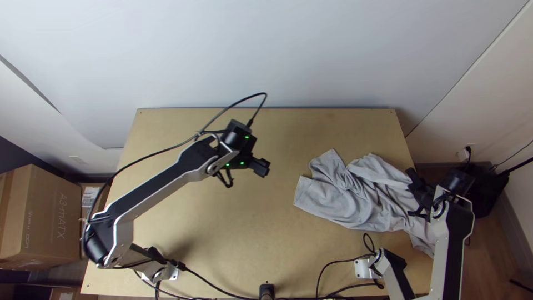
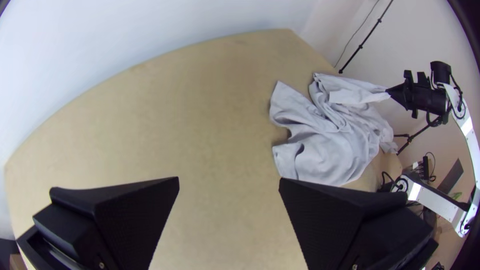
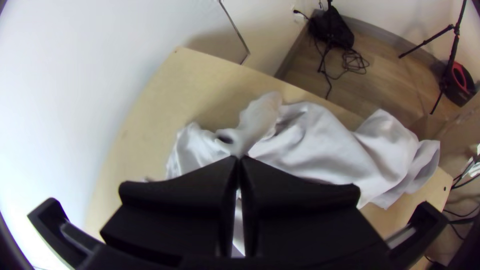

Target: Fold the t-shirt

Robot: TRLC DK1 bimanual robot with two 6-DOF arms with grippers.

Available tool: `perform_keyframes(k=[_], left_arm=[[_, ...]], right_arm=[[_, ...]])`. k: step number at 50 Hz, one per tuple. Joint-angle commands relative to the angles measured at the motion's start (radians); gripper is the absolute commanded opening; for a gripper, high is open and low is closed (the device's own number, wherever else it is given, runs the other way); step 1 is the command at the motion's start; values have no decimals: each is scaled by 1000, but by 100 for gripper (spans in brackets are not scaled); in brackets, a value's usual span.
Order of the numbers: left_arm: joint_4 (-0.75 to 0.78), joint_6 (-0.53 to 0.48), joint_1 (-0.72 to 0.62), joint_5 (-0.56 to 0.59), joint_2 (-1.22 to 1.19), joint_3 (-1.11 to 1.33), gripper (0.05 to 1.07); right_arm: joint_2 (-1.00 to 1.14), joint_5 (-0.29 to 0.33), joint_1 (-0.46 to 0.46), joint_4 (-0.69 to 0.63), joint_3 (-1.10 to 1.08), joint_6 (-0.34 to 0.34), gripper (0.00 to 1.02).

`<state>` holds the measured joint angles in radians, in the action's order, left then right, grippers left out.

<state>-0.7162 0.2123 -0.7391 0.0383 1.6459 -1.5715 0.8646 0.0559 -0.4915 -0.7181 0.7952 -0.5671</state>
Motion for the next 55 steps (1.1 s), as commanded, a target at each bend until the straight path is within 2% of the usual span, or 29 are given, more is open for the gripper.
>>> perform_keyframes(k=[1, 5, 14, 25, 32, 49, 55], left_arm=[[52, 39, -23, 44, 86, -79, 102], [90, 91, -23, 124, 161, -127, 102], [98, 130, -52, 133, 361, -289, 101], [98, 162, -92, 118, 571, -473, 101], [98, 188, -112, 103, 684, -582, 101], [158, 205, -143, 104, 805, -673, 101], [169, 208, -144, 104, 822, -676, 92]], right_arm=[[-49, -11, -35, 23, -17, 19, 2], [-75, -11, -44, 37, -17, 19, 2], [-95, -1, -51, 23, 9, 15, 2], [-102, 96, -68, -30, 50, 10, 2], [-119, 124, -68, -30, 53, 7, 2], [-118, 124, -68, -24, 59, 4, 2], [-110, 124, -67, -23, 67, 3, 2]])
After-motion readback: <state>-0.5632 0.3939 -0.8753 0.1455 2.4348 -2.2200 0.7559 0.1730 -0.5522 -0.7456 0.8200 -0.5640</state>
